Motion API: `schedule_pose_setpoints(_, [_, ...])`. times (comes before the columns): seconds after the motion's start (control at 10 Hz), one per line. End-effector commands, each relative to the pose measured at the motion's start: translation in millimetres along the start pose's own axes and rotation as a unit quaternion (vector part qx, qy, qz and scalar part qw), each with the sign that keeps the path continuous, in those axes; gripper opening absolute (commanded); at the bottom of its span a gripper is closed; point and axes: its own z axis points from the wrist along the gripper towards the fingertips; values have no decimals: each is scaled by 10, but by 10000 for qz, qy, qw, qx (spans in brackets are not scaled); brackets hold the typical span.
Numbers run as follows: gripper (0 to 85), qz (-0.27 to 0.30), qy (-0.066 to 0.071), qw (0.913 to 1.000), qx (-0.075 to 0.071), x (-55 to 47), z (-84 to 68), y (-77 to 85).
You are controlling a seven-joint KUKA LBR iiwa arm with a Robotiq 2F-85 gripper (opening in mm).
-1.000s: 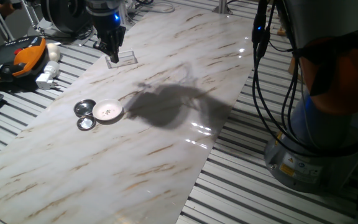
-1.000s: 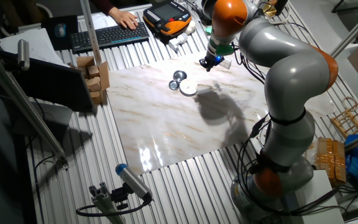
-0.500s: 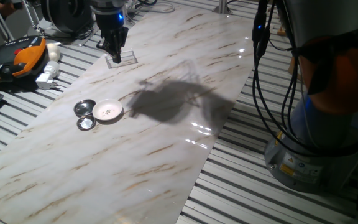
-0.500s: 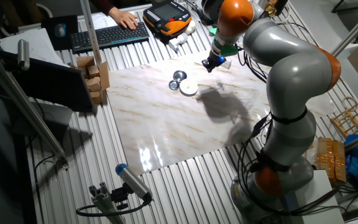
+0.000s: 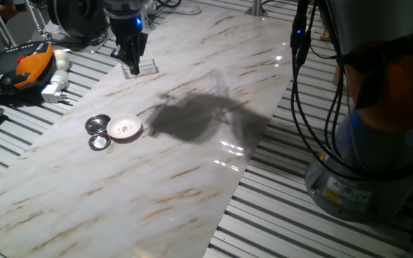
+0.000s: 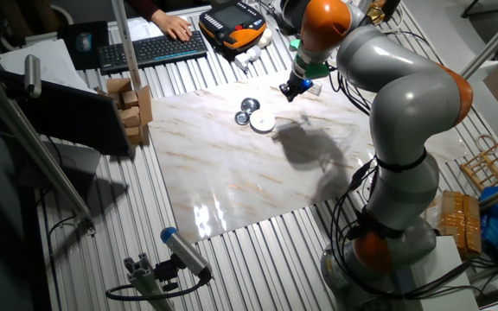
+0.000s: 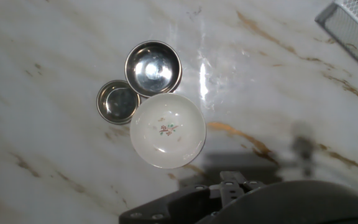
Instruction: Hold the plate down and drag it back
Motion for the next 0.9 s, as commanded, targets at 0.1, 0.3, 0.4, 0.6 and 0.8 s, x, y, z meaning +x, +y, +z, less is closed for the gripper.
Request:
schedule_pose_setpoints(0.1, [0, 1, -1, 10000, 0, -3, -5, 10])
schedule_pose_setpoints(0.3, [0, -15, 7, 10000, 23, -8, -12, 24])
schedule_pose_setpoints(0.4, [0, -16, 7, 10000, 54, -13, -18, 35])
schedule_pose_setpoints(0.6, [0, -1, 7, 10000, 85, -24, -24, 51])
schedule_pose_setpoints(0.8, [0, -1, 15, 10000, 84, -29, -13, 50])
